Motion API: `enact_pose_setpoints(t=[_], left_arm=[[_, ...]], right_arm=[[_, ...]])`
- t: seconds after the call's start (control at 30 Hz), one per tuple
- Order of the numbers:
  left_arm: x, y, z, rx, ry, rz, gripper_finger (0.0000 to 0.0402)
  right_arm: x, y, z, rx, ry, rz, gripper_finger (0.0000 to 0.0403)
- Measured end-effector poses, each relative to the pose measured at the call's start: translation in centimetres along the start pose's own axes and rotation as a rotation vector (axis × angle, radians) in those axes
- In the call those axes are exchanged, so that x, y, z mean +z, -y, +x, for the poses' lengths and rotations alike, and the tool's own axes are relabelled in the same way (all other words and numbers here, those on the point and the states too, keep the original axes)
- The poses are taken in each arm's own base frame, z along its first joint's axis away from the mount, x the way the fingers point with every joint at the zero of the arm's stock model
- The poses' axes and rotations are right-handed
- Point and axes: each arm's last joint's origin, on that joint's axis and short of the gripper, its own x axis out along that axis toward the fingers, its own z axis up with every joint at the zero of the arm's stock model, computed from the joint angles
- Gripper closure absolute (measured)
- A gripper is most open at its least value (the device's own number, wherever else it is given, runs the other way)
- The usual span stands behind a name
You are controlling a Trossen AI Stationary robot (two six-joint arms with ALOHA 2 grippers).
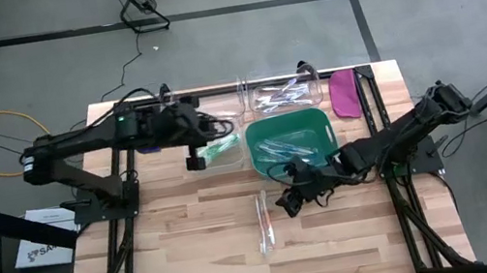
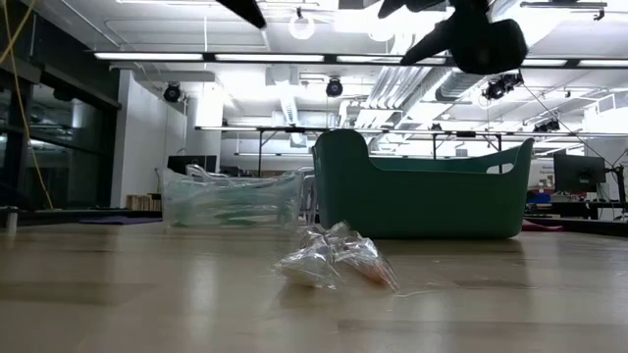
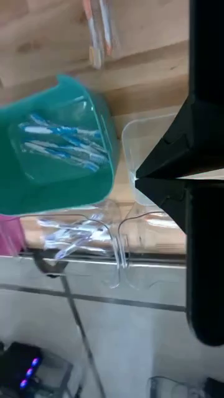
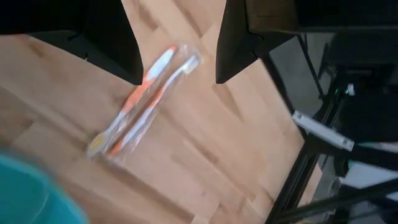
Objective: Pick & Place Toothbrushes
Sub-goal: Put the orange toothbrush into the left transparent bin
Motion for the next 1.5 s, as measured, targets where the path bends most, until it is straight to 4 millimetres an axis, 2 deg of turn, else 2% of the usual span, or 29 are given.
enact_pose_setpoints(t=[0.27,0.53,0.67,0.73,0.87,1.03,1.13,1.4,1.5], left_arm=[[-0.3,0.8,-3.8,-0.002,0.090,0.023,0.0400],[-0.4,2.6,-5.3,-0.021,0.088,-0.005,0.0400],[-0.4,3.7,-5.8,-0.010,0.075,-0.006,0.0401],[-0.4,4.3,-6.0,-0.010,0.068,-0.007,0.0401],[-0.5,5.2,-6.6,-0.009,0.059,-0.020,0.0401],[-0.7,6.3,-7.3,0.021,0.056,-0.037,0.0401],[-0.9,6.9,-7.7,0.038,0.046,-0.040,0.0401],[-1.0,7.7,-8.3,0.073,0.061,-0.053,0.0401],[-1.1,7.7,-8.4,0.078,0.050,-0.048,0.0401]], right_arm=[[-2.2,-0.8,-0.5,0.014,0.025,-0.018,0.0207],[-4.9,-1.4,-1.4,0.020,0.086,-0.093,0.0207],[-6.4,-1.6,-2.2,-0.004,0.206,-0.194,0.0207],[-6.7,-1.6,-2.9,-0.019,0.262,-0.248,0.0207],[-5.6,-1.2,-5.4,-0.054,0.348,-0.310,0.0207],[-3.6,0.1,-9.8,-0.085,0.445,-0.362,0.0207],[-3.1,1.5,-11.4,-0.034,0.471,-0.359,0.0207],[-4.2,7.2,-10.9,0.361,0.509,-0.245,0.0207],[-4.4,9.6,-10.5,0.448,0.562,-0.197,0.0207]])
